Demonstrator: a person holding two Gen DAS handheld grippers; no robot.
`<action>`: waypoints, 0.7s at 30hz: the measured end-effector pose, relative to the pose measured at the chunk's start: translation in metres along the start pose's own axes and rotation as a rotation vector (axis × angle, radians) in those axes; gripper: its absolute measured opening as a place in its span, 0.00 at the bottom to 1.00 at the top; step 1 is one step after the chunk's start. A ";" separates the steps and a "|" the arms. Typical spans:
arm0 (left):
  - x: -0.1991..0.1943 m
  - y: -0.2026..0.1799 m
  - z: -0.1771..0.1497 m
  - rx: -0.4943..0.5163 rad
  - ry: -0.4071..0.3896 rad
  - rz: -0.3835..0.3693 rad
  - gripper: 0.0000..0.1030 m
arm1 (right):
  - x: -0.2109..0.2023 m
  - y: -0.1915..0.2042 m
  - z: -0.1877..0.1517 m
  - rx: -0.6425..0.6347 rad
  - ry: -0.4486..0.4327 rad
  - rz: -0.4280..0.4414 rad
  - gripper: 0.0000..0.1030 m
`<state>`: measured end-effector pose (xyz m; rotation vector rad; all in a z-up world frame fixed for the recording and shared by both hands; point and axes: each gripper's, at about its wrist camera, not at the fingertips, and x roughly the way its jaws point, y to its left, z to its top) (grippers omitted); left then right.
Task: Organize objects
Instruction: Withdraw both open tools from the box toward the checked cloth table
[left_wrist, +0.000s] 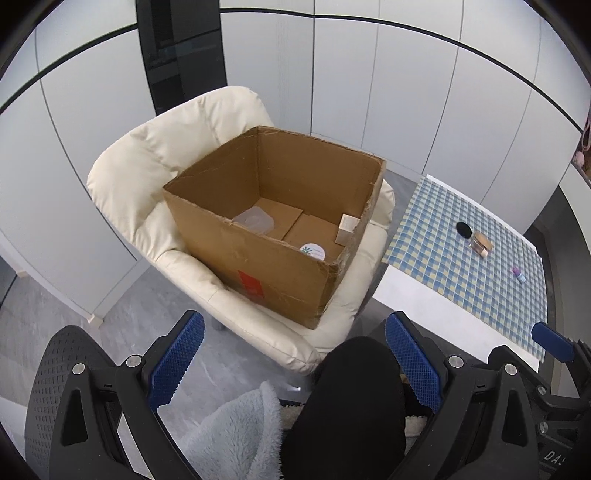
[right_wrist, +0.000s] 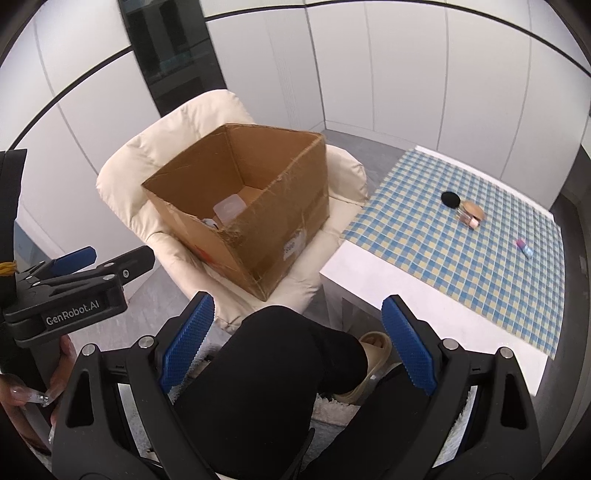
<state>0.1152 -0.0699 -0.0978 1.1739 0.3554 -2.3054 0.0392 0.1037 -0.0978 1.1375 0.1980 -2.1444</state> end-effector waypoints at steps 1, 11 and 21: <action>0.002 -0.003 0.000 0.009 0.001 -0.006 0.96 | 0.001 -0.004 -0.001 0.011 0.002 -0.002 0.91; 0.015 -0.047 0.001 0.095 0.022 -0.053 0.96 | 0.000 -0.044 -0.009 0.112 0.014 -0.058 0.91; 0.019 -0.096 -0.001 0.193 0.025 -0.117 0.96 | -0.014 -0.092 -0.030 0.223 0.010 -0.141 0.91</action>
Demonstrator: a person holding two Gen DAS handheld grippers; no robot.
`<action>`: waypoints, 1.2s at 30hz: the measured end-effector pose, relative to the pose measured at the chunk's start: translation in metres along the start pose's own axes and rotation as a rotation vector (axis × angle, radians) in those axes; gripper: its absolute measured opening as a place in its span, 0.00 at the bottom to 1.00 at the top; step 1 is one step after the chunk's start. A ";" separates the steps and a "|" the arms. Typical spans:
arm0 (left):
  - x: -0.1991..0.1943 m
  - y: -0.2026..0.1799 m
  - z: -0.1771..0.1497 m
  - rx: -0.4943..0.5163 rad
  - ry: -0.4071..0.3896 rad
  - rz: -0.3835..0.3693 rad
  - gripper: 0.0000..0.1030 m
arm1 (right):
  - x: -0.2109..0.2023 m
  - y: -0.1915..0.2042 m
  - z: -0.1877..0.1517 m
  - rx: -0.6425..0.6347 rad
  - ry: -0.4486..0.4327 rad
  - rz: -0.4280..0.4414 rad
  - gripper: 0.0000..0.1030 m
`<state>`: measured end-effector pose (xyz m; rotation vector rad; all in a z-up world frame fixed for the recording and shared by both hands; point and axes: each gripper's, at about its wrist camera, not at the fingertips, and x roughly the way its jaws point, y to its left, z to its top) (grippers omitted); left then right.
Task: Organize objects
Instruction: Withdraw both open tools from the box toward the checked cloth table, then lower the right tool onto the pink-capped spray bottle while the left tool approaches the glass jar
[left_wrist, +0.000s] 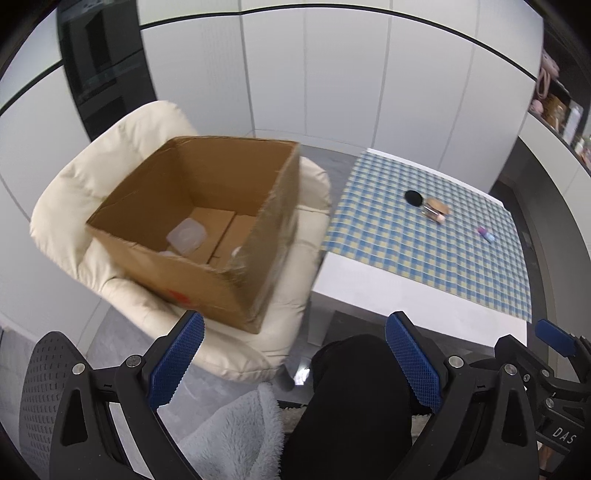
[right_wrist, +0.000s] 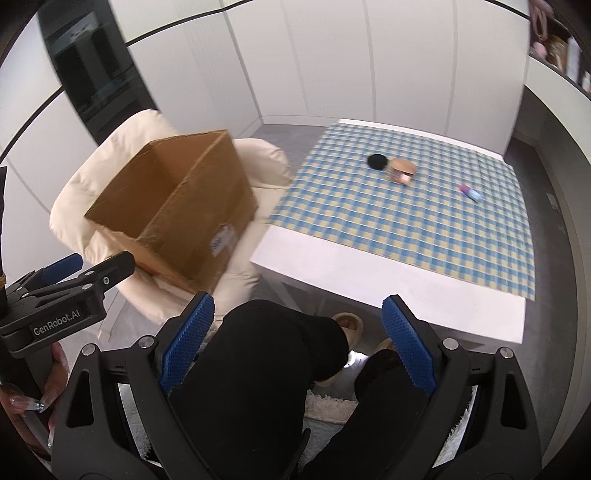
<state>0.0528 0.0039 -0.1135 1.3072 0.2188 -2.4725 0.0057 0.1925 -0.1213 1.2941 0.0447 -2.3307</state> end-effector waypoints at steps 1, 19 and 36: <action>0.002 -0.006 0.000 0.011 0.003 -0.009 0.96 | -0.001 -0.005 -0.001 0.007 -0.001 -0.009 0.91; 0.015 -0.092 0.010 0.174 0.009 -0.132 0.96 | -0.020 -0.102 -0.026 0.211 -0.021 -0.173 0.91; 0.078 -0.133 0.047 0.174 0.069 -0.149 0.96 | 0.017 -0.184 -0.008 0.378 0.002 -0.236 0.91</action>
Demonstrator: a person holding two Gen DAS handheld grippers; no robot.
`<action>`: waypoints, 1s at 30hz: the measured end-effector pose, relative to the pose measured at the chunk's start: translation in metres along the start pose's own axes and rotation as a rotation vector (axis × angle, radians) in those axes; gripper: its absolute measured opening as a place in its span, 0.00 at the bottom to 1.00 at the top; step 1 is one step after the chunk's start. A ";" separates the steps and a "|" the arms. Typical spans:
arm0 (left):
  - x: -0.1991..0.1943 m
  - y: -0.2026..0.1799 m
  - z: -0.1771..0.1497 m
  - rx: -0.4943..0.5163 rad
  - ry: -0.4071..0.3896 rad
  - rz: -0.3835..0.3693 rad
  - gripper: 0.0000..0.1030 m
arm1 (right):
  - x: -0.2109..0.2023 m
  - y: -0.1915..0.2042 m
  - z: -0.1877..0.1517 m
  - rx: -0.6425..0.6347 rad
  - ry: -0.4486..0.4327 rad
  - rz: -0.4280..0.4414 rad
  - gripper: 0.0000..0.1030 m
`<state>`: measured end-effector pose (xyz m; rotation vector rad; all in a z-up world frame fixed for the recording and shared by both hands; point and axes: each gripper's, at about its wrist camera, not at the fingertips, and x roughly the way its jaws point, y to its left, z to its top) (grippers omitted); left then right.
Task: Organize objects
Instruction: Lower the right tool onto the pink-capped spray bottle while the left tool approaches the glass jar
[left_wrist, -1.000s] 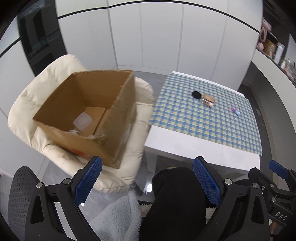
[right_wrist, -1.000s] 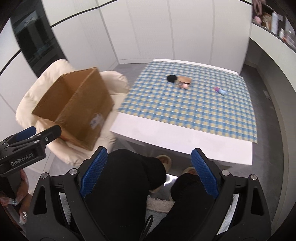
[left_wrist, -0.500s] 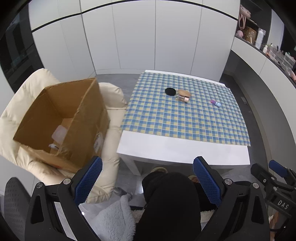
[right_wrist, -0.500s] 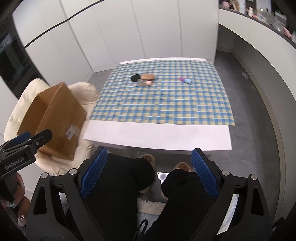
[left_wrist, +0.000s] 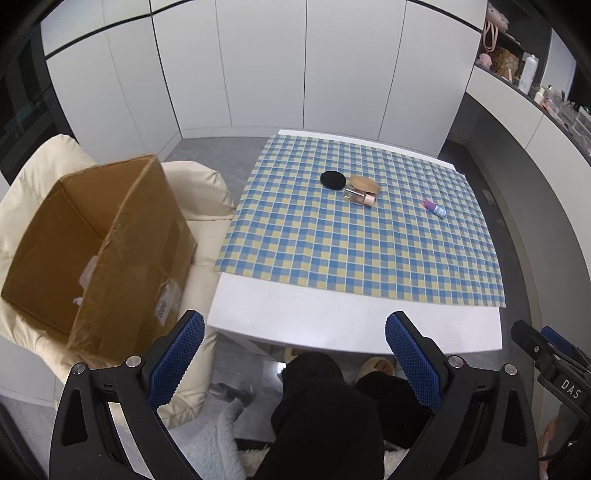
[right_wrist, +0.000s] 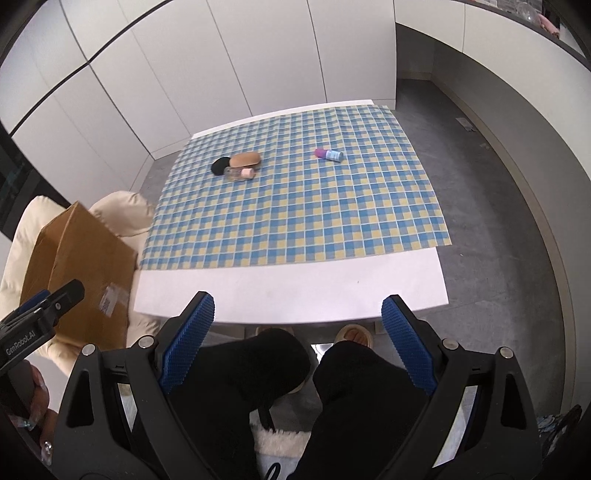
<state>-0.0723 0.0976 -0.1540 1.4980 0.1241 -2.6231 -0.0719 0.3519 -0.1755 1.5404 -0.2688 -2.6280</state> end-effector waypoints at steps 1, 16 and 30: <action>0.005 -0.002 0.004 -0.001 0.005 0.000 0.96 | 0.006 -0.001 0.004 0.005 0.004 -0.003 0.91; 0.119 -0.025 0.061 0.008 0.063 0.045 0.96 | 0.118 -0.029 0.079 0.126 0.073 -0.024 0.91; 0.226 -0.047 0.099 0.029 0.089 0.058 0.96 | 0.252 -0.042 0.156 0.237 0.027 -0.105 0.91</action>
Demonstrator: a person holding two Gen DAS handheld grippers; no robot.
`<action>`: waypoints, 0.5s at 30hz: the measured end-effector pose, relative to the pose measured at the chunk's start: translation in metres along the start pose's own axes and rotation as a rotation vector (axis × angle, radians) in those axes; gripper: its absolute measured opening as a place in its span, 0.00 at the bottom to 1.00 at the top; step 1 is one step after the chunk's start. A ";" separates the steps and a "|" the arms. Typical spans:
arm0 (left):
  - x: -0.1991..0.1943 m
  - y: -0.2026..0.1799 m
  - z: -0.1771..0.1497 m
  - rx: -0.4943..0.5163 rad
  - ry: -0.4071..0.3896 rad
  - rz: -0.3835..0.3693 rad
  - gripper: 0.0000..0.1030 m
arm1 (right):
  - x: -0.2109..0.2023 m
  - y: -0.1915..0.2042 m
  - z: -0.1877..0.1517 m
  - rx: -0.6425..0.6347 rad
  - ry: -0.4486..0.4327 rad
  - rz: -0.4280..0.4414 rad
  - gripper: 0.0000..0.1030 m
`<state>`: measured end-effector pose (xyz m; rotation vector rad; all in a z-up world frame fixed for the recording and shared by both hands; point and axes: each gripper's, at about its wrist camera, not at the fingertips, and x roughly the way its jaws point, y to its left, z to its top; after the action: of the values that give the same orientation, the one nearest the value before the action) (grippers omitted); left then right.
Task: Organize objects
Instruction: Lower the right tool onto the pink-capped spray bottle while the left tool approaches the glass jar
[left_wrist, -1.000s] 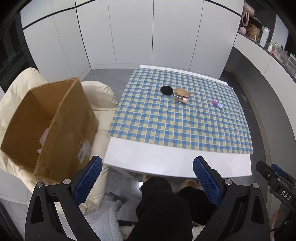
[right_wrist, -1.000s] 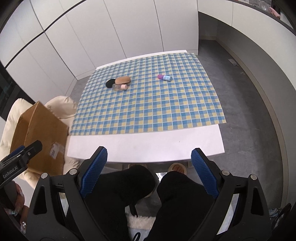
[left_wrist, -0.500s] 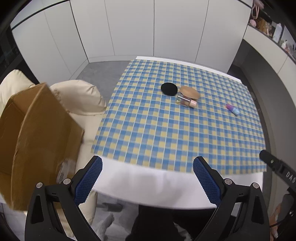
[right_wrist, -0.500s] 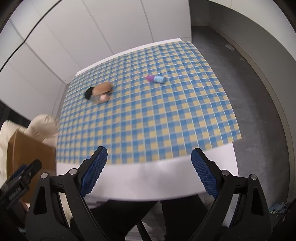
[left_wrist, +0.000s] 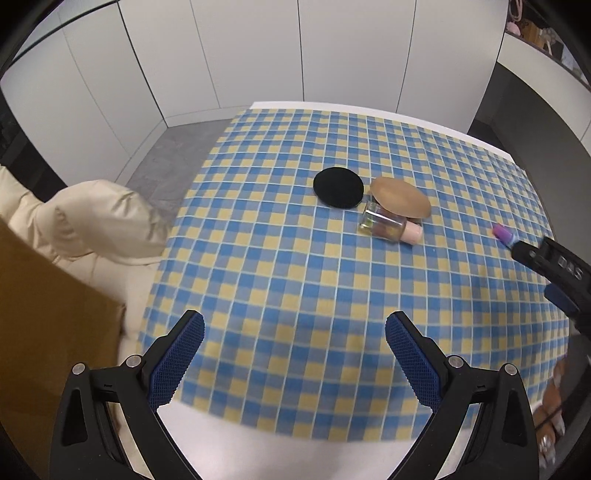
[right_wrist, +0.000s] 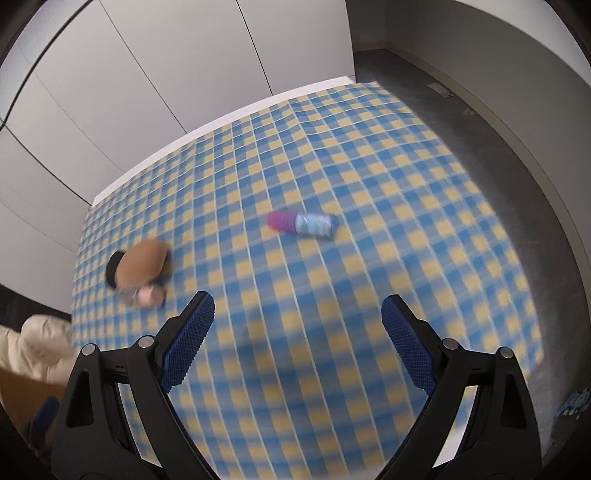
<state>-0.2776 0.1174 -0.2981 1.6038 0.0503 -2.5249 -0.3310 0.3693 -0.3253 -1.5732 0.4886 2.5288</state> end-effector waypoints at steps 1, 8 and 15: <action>0.006 -0.001 0.002 -0.001 0.004 -0.005 0.96 | 0.007 0.001 0.003 0.003 0.005 -0.002 0.91; 0.030 -0.010 0.007 0.007 0.030 -0.023 0.96 | 0.051 -0.002 0.021 0.040 0.021 -0.026 0.93; 0.046 -0.026 0.013 0.062 0.017 -0.076 0.96 | 0.065 0.003 0.033 0.043 -0.023 -0.064 0.92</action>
<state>-0.3126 0.1366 -0.3353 1.6781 0.0357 -2.5940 -0.3888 0.3734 -0.3692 -1.5189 0.4796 2.4693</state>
